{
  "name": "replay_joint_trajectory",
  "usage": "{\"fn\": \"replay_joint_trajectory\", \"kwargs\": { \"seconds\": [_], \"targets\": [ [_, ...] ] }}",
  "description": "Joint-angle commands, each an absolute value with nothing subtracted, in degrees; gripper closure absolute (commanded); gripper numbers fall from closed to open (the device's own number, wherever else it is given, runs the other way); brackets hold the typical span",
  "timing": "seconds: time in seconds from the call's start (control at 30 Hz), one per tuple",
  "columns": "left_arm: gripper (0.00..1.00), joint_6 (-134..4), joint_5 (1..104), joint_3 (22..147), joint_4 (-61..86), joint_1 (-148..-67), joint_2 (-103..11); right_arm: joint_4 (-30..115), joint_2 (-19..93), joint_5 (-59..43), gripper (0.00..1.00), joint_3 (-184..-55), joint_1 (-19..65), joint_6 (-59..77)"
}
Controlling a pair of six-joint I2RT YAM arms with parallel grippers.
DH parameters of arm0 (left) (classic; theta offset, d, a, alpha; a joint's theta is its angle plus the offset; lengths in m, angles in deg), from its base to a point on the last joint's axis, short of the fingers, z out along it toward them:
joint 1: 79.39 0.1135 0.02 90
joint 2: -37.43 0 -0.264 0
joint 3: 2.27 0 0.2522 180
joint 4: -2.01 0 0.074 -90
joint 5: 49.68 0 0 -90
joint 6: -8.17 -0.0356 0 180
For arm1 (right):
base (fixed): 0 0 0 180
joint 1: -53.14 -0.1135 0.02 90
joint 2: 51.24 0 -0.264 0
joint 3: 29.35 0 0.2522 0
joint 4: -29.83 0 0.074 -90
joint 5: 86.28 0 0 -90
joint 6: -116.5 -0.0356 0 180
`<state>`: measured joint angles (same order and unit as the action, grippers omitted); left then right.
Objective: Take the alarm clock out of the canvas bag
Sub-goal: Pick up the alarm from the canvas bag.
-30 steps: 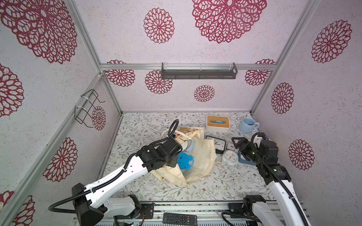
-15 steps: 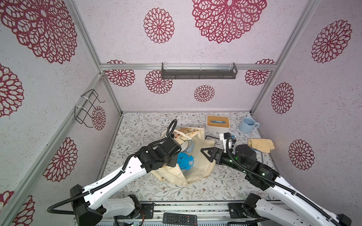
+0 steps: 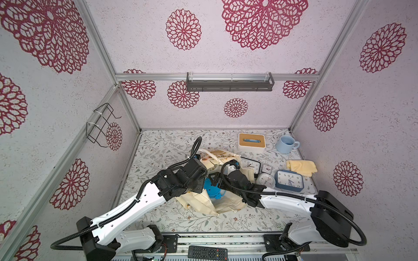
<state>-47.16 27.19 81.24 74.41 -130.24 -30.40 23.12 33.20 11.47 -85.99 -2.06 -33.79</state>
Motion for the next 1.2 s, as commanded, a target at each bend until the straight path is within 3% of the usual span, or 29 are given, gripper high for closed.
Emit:
{"fn": "replay_joint_trajectory", "kwargs": {
  "seconds": [0.0,0.2,0.6,0.8,1.17],
  "targets": [
    [1.0,-49.5,29.2,82.6,68.0,-130.3,-28.2,14.6,37.3,12.7,0.11,-90.2,-1.9,-38.5],
    [1.0,-49.0,29.1,82.4,68.0,-130.3,-28.8,15.1,41.3,16.4,0.1,-91.5,-1.9,-45.6],
    [1.0,-46.6,26.8,82.0,67.2,-130.5,-29.8,32.8,37.6,26.1,0.09,-90.9,-2.0,-55.1],
    [1.0,-46.6,26.8,82.5,66.8,-130.9,-30.4,33.6,39.6,25.1,0.08,-92.1,-1.8,-56.1],
    [1.0,-46.9,27.8,81.8,66.0,-131.6,-31.0,21.1,43.7,22.7,0.1,-89.7,-0.1,-55.1]
  ]
}}
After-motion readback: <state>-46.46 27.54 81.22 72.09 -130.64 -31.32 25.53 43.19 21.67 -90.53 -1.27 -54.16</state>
